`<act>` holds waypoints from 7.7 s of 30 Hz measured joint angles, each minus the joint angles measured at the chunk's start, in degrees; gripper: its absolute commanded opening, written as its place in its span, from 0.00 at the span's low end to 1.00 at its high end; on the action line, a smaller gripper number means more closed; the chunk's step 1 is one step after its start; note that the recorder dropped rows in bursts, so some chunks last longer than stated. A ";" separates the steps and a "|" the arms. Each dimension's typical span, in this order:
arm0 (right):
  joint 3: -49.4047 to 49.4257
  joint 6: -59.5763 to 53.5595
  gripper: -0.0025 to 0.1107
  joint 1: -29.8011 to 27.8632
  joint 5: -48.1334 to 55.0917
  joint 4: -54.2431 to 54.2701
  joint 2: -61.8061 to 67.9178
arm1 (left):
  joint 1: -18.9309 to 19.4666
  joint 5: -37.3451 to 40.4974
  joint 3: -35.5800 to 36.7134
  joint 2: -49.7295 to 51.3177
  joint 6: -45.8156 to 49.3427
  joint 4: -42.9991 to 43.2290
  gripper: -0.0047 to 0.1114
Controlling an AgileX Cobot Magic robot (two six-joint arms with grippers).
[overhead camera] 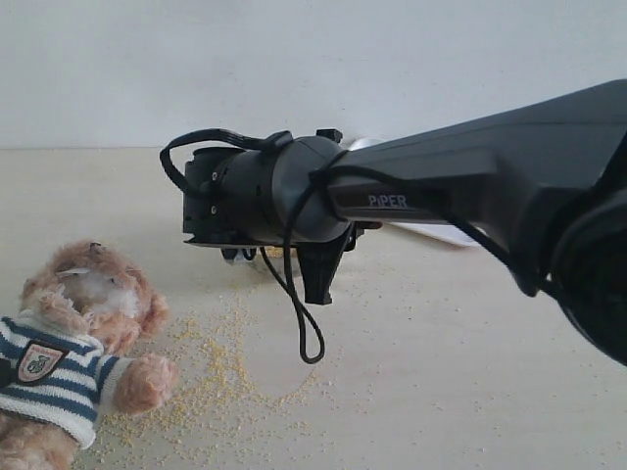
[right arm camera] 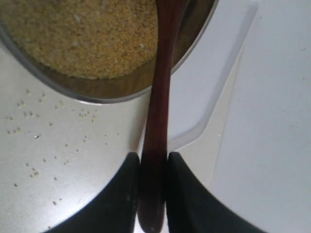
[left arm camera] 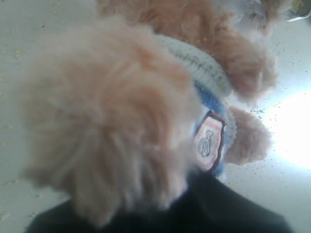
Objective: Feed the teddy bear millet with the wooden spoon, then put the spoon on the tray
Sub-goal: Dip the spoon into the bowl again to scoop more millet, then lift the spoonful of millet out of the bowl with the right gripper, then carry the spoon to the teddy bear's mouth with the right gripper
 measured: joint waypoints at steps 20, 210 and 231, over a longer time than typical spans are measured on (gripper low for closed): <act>-0.34 -0.94 0.05 0.64 0.00 8.03 -0.11 | 0.00 0.00 0.00 0.00 0.00 0.00 0.08; -5.20 -7.15 0.05 5.42 -4.69 54.51 -10.77 | 0.00 0.00 0.00 0.00 0.00 0.00 0.08; -5.43 -3.19 0.05 14.87 -2.63 27.90 -7.95 | 0.00 0.00 0.00 0.00 0.00 0.00 0.08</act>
